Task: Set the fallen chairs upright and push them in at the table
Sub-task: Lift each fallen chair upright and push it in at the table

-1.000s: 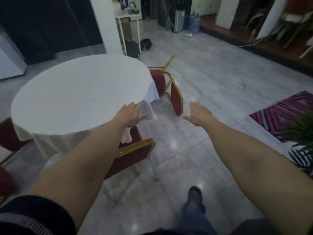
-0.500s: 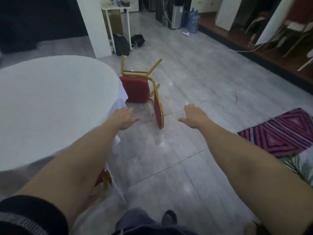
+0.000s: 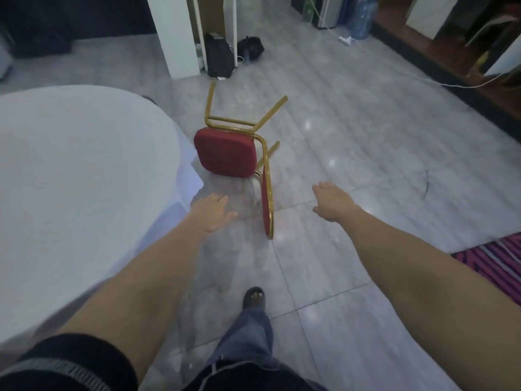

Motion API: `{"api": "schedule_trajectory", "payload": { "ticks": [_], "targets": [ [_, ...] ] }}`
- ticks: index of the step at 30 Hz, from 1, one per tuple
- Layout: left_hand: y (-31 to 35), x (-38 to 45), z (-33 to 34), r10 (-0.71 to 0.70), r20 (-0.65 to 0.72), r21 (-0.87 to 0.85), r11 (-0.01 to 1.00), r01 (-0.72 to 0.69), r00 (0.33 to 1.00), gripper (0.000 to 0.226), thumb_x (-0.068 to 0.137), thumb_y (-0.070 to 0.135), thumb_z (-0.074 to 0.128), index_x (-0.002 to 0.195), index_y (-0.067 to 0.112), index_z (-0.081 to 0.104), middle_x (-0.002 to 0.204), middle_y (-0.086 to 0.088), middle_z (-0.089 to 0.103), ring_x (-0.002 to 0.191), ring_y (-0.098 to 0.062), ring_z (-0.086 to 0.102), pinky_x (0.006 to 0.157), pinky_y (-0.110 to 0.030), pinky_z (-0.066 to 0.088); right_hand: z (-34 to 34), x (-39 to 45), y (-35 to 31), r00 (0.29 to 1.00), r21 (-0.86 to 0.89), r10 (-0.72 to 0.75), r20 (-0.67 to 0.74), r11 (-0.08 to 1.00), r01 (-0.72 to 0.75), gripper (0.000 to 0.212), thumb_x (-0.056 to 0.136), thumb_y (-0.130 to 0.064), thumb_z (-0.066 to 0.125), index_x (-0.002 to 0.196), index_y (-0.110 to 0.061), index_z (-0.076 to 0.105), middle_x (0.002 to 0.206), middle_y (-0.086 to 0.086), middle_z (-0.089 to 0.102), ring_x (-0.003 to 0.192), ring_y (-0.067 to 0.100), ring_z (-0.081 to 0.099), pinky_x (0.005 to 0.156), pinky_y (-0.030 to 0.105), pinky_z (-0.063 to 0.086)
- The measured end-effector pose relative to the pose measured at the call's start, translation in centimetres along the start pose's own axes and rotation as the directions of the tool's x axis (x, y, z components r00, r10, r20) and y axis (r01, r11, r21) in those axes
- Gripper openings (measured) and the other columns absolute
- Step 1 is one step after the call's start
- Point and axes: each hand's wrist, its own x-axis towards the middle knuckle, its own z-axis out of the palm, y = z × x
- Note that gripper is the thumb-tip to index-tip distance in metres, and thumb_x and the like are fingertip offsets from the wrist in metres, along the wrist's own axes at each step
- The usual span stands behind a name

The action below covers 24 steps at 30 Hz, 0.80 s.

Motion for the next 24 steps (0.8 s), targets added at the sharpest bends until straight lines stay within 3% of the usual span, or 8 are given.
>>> {"api": "schedule_trajectory", "payload": {
  "ticks": [4, 8, 13, 17, 21, 24],
  "targets": [
    [-0.2, 6.5, -1.3, -0.056, 0.027, -0.033, 0.998, 0.057, 0.998, 0.067, 0.098, 0.049, 0.037, 0.148, 0.006, 0.028, 0.151, -0.016, 0.035, 0.141, -0.028, 0.031, 0.114, -0.044, 0.027, -1.5, 8.8, 1.4, 0.997, -0.036, -0.075, 0.014, 0.997, 0.075, 0.054, 0.096, -0.022, 0.052, 0.144, -0.005, 0.032, 0.148, 0.014, 0.035, 0.14, 0.03, 0.029, 0.112, 0.039, 0.031],
    [-0.2, 10.9, -1.3, -0.104, 0.066, -0.062, 0.992, 0.108, 0.992, 0.064, 0.1, 0.045, 0.035, 0.149, 0.005, 0.026, 0.152, -0.017, 0.034, 0.141, -0.03, 0.03, 0.116, -0.041, 0.024, -2.0, 15.9, 2.2, 0.983, -0.049, -0.181, 0.04, 0.982, 0.183, 0.052, 0.095, -0.02, 0.053, 0.142, -0.008, 0.035, 0.144, 0.012, 0.04, 0.135, 0.03, 0.035, 0.107, 0.039, 0.035],
    [0.4, 15.5, 0.7, -0.294, 0.11, -0.2, 0.929, 0.311, 0.949, 0.059, 0.101, 0.04, 0.034, 0.149, 0.007, 0.027, 0.149, -0.019, 0.038, 0.138, -0.032, 0.035, 0.113, -0.041, 0.026, -1.5, 25.4, 3.2, 0.921, -0.102, -0.372, 0.115, 0.918, 0.383, 0.049, 0.094, -0.018, 0.05, 0.14, -0.006, 0.038, 0.14, 0.013, 0.042, 0.134, 0.029, 0.036, 0.108, 0.037, 0.032],
    [2.9, 18.4, 4.5, -0.456, 0.145, -0.339, 0.811, 0.477, 0.878, 0.054, 0.099, 0.038, 0.036, 0.142, 0.005, 0.038, 0.134, -0.022, 0.05, 0.122, -0.037, 0.05, 0.1, -0.041, 0.038, 0.2, 32.3, 4.2, 0.812, -0.128, -0.532, 0.24, 0.812, 0.57, 0.051, 0.098, -0.023, 0.045, 0.145, -0.008, 0.032, 0.147, 0.013, 0.037, 0.136, 0.031, 0.033, 0.107, 0.04, 0.033],
    [6.7, 21.8, 8.7, -0.597, 0.224, -0.455, 0.635, 0.624, 0.77, 0.053, 0.098, 0.029, 0.046, 0.144, 0.007, 0.035, 0.137, -0.022, 0.047, 0.126, -0.037, 0.046, 0.107, -0.044, 0.036, 3.1, 38.7, 5.3, 0.688, -0.199, -0.643, 0.337, 0.666, 0.719, 0.061, 0.1, -0.028, 0.043, 0.152, -0.009, 0.019, 0.16, 0.009, 0.017, 0.147, 0.028, 0.018, 0.114, 0.04, 0.026],
    [9.9, 25.7, 12.0, -0.621, 0.301, -0.508, 0.538, 0.672, 0.724, 0.055, 0.1, 0.032, 0.044, 0.147, 0.007, 0.032, 0.145, -0.019, 0.041, 0.133, -0.034, 0.04, 0.107, -0.04, 0.034, 6.8, 42.8, 6.3, 0.613, -0.221, -0.691, 0.383, 0.576, 0.787, 0.063, 0.101, -0.032, 0.039, 0.153, -0.007, 0.014, 0.162, 0.009, 0.009, 0.15, 0.026, 0.007, 0.119, 0.042, 0.02]
  ]
}}
